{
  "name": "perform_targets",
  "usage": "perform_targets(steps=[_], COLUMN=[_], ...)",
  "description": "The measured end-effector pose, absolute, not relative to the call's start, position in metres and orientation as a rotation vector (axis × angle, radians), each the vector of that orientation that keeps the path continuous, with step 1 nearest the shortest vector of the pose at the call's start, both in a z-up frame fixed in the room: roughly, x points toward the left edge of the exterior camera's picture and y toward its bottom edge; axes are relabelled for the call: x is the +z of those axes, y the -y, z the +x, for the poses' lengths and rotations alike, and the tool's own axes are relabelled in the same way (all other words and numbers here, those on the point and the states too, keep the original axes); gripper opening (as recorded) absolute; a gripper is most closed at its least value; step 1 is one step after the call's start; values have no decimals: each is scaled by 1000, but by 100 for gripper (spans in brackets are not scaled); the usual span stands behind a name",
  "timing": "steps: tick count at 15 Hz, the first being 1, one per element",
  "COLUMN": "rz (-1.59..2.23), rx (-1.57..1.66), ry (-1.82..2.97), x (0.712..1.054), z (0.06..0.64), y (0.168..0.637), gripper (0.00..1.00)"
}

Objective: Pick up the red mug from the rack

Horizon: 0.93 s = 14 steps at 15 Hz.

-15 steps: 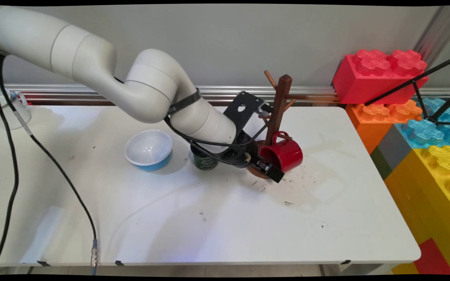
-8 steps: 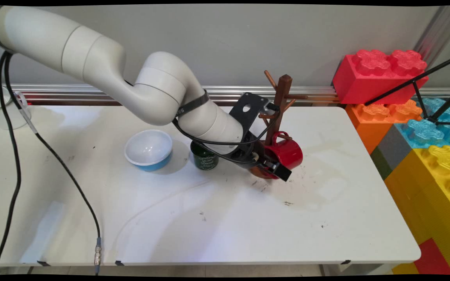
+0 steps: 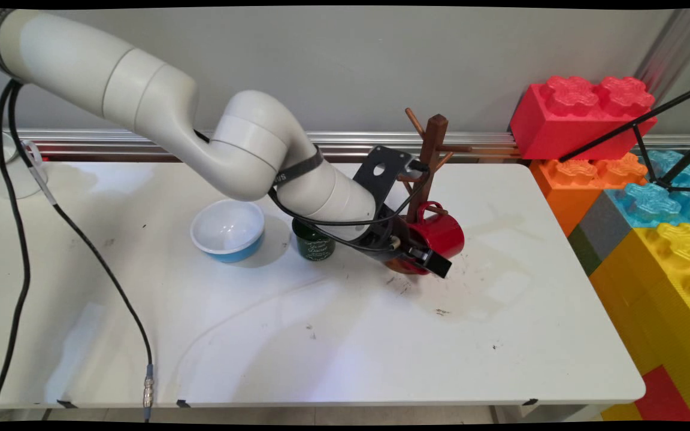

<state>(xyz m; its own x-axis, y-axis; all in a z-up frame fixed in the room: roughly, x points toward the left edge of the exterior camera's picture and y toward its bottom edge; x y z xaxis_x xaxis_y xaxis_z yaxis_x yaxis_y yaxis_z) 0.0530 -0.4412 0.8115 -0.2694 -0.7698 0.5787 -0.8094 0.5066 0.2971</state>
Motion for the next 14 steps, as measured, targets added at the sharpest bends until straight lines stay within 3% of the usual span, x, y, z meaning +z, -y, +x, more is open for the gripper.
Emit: perform_targets(steps=[14], rz=[1304], rx=[37], ry=[1939], x=[787], z=[51], y=[448], gripper=[100])
